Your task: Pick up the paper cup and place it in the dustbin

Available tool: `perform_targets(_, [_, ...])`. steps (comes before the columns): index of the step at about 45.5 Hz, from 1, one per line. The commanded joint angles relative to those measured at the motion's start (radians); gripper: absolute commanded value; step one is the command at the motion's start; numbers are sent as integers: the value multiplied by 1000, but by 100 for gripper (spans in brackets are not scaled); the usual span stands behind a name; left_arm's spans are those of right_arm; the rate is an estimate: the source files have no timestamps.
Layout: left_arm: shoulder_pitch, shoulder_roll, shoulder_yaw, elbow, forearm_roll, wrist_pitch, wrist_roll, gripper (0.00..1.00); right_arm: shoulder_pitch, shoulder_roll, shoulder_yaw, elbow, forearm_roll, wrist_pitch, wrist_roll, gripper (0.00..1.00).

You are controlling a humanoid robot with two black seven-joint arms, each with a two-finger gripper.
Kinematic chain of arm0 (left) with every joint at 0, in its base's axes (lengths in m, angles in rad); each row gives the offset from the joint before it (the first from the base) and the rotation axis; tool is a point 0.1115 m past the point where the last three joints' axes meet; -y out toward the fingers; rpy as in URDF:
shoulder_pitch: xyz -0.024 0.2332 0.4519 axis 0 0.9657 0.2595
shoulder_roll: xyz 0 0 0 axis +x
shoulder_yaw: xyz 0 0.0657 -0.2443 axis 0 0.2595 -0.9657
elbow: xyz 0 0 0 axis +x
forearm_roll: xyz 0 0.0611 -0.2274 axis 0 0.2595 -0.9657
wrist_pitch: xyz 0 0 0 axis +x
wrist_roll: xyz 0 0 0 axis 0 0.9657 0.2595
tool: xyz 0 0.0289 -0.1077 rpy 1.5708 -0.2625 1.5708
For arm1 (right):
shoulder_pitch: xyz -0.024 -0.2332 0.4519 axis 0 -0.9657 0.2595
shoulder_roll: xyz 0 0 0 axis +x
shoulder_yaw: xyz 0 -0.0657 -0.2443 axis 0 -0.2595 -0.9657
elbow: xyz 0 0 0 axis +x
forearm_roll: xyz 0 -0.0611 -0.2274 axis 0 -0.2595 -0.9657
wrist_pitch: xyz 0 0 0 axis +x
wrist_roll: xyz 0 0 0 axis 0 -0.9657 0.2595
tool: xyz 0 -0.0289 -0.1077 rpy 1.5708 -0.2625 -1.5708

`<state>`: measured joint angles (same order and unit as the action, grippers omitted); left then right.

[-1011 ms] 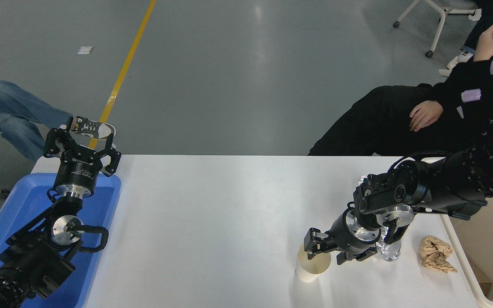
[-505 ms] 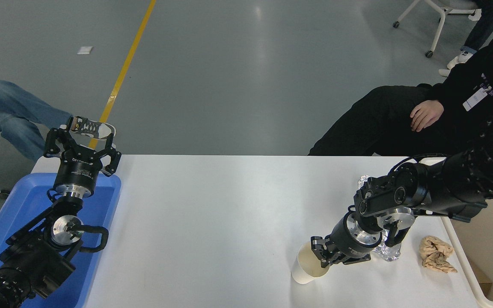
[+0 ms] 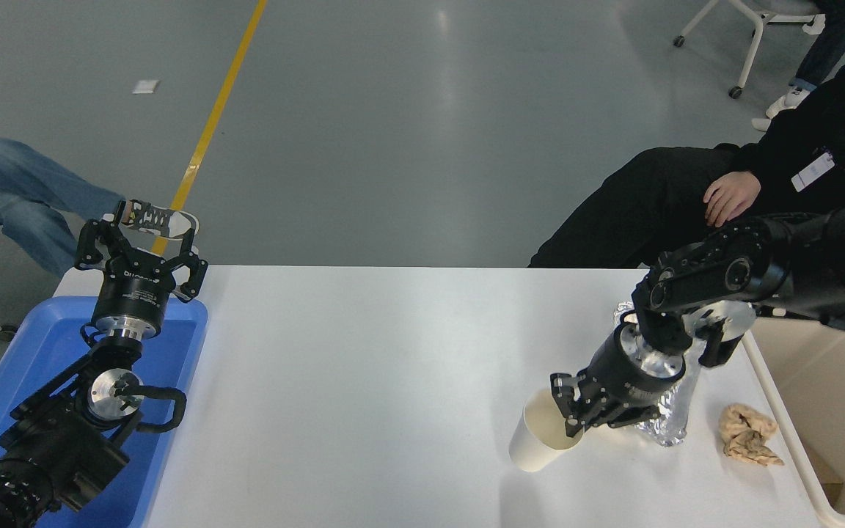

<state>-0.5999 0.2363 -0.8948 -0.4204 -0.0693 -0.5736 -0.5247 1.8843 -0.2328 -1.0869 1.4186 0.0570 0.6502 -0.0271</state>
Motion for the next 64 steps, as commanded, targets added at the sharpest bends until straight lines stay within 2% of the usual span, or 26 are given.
perform_targets(1, [0, 0, 1, 0, 0, 0, 0, 99, 251, -66, -65, 66, 37, 135, 3, 0])
perform_targets(20, [0, 0, 1, 0, 0, 0, 0, 99, 527, -118, -79, 71, 38, 135, 3, 0])
perform_targets(27, [0, 0, 1, 0, 0, 0, 0, 99, 561, -137, -82, 71, 44, 135, 3, 0])
perform_targets(33, [0, 0, 1, 0, 0, 0, 0, 99, 596, -195, -90, 71, 46, 135, 3, 0])
perform_targets(46, [0, 0, 1, 0, 0, 1, 0, 99, 616, -200, -142, 65, 44, 135, 1, 0])
perform_targets(60, [0, 0, 1, 0, 0, 1, 0, 99, 570, -244, -458, -62, 46, 135, 3, 0])
perform_targets(64, [0, 0, 1, 0, 0, 1, 0, 99, 533, -293, -515, -105, 38, 135, 3, 0])
